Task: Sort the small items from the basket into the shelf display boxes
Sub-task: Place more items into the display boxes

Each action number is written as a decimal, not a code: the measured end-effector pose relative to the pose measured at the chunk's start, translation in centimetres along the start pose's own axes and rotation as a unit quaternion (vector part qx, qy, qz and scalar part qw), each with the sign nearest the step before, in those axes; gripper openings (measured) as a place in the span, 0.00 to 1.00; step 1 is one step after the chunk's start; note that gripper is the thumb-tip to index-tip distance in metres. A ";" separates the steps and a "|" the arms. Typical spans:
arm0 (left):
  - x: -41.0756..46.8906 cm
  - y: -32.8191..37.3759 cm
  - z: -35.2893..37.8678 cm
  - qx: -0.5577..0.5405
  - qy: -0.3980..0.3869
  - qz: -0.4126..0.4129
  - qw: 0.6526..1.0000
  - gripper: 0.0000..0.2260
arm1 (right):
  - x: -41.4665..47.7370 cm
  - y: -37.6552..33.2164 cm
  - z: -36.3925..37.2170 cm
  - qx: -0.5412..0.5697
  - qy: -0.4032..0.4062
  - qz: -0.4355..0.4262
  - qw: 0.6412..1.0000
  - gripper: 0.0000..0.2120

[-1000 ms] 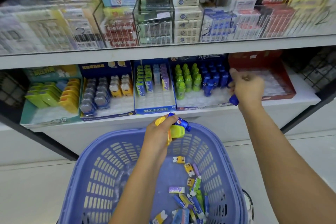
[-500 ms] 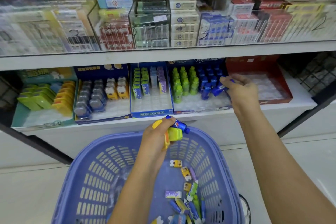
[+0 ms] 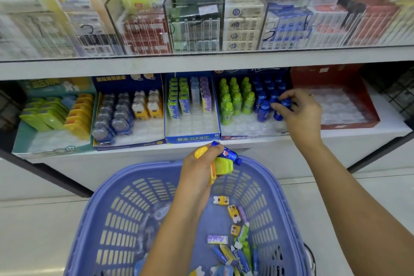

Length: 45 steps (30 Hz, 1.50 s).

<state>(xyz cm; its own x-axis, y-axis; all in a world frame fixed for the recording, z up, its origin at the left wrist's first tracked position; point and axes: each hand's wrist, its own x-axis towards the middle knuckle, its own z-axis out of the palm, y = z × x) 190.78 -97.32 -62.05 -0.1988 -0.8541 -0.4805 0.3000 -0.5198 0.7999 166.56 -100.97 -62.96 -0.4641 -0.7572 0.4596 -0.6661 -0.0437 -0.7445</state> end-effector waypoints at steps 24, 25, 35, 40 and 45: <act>0.4 -0.1 -0.3 0.011 -0.003 0.013 1.000 0.01 | -0.6 0.1 -0.1 0.062 -0.017 0.064 0.996 0.14; 0.4 -0.1 -0.3 0.015 -0.001 0.016 1.000 0.01 | -0.6 0.2 0.0 0.052 -0.015 0.056 0.997 0.14; -0.9 0.8 1.0 0.045 0.012 0.095 0.994 0.04 | -0.5 -1.6 -0.9 -0.048 -0.061 0.050 0.996 0.18; -1.8 1.0 1.3 0.074 0.055 0.148 0.985 0.08 | -2.1 -6.6 -1.9 0.061 -0.080 0.091 0.991 0.17; -2.2 1.2 1.9 0.079 0.081 0.167 0.979 0.07 | -5.5 -10.7 -1.0 0.294 -0.419 0.194 0.837 0.12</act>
<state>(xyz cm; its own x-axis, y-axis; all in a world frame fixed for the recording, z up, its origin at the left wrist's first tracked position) 189.84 -96.08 -59.34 0.0403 -0.9740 -0.2228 0.1728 -0.2129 0.9617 175.64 -95.67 -57.03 0.1572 -0.9693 -0.1890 -0.0429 0.1845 -0.9819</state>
